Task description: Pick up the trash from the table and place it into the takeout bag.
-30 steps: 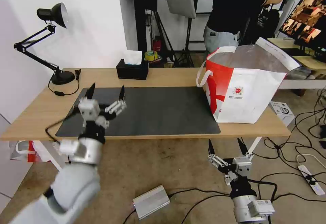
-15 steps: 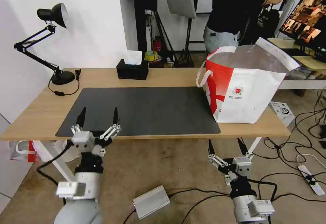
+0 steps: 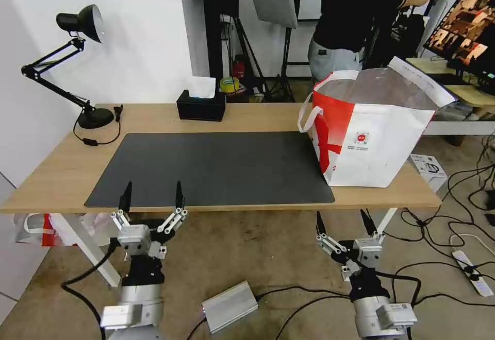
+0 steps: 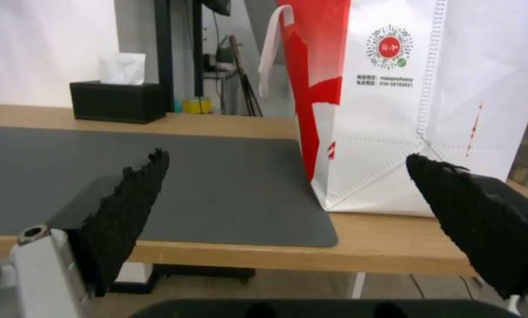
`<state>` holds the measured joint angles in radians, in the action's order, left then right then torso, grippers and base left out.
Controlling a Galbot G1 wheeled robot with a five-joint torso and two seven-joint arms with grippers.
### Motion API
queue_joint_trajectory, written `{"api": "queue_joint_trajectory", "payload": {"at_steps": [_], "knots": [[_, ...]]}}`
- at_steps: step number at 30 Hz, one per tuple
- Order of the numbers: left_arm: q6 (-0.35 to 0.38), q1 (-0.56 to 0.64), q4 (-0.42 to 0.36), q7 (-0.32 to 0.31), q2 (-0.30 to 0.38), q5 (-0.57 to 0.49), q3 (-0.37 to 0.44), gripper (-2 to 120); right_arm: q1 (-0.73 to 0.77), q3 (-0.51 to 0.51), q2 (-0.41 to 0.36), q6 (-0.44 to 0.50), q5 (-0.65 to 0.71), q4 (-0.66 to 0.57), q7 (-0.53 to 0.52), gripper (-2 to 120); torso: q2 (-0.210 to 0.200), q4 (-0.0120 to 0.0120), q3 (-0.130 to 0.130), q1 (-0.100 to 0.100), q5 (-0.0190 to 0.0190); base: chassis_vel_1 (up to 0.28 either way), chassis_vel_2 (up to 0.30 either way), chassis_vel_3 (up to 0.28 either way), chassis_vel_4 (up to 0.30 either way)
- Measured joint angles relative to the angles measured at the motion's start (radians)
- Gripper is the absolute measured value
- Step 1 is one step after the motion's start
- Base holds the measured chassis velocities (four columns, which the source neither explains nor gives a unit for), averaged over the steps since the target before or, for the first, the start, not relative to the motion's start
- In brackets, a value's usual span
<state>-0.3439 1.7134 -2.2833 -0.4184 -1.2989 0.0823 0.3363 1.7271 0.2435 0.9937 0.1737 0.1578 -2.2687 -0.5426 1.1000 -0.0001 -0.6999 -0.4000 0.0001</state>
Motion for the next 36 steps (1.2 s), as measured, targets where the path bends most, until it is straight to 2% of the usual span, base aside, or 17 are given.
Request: {"api": "queue_joint_trajectory", "payload": {"at_steps": [8, 36], "knots": [[-0.044, 0.051, 0.035, -0.018, -0.016, 0.044, -0.010, 100, 0.000, 0.000, 0.000, 0.000, 0.000, 0.000, 0.000, 100, 0.000, 0.0001, 0.000, 0.000, -0.0001, 0.000, 0.000, 0.000, 0.000], [-0.053, 0.062, 0.095, -0.045, -0.031, 0.068, -0.028, 100, 0.000, 0.000, 0.000, 0.000, 0.000, 0.000, 0.000, 100, 0.000, 0.0001, 0.000, 0.000, -0.0001, 0.000, 0.000, 0.000, 0.000]]}}
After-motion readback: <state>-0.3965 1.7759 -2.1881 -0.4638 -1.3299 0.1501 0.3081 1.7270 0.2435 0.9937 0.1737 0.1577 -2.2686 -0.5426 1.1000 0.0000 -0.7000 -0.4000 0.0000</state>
